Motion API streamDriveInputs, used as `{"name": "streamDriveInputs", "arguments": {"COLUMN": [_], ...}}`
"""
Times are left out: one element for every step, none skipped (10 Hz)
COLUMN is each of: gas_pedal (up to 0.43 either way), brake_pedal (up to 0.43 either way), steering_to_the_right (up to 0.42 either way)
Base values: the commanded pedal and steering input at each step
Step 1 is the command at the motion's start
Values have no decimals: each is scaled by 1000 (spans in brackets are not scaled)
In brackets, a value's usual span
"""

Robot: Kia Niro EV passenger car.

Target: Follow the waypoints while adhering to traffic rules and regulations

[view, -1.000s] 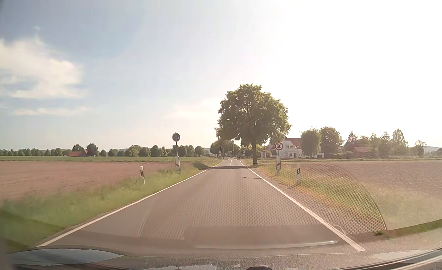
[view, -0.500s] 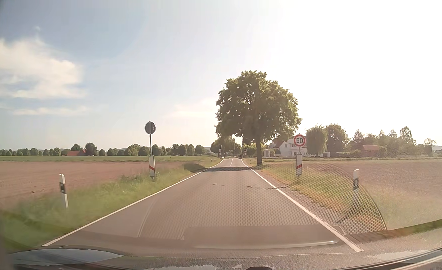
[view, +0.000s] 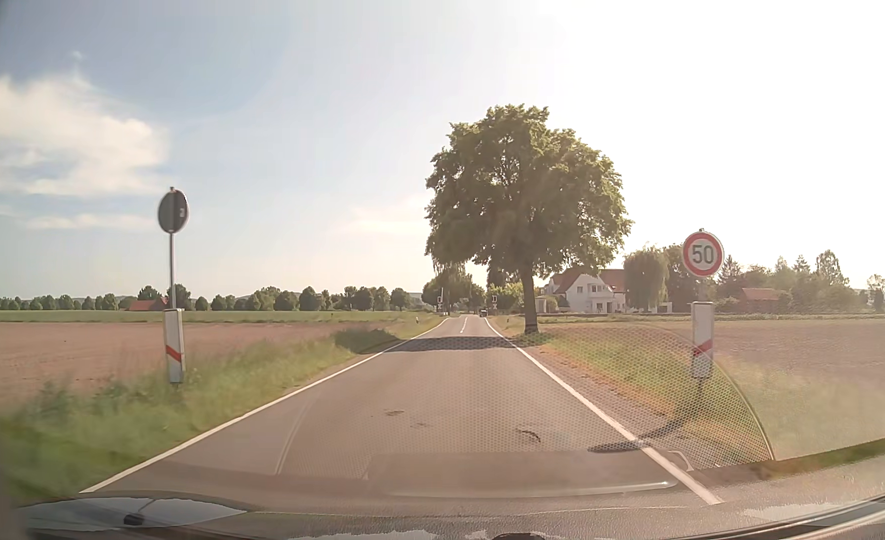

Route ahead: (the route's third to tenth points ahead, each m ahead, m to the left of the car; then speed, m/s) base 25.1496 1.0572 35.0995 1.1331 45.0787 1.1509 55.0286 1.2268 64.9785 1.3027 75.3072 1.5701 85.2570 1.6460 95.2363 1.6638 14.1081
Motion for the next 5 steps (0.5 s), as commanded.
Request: {"name": "streamDriveInputs", "arguments": {"gas_pedal": [118, 118, 118, 118, 118], "brake_pedal": [0, 0, 0, 0, 0], "steering_to_the_right": [-2, -1, -1, 0, 0]}}
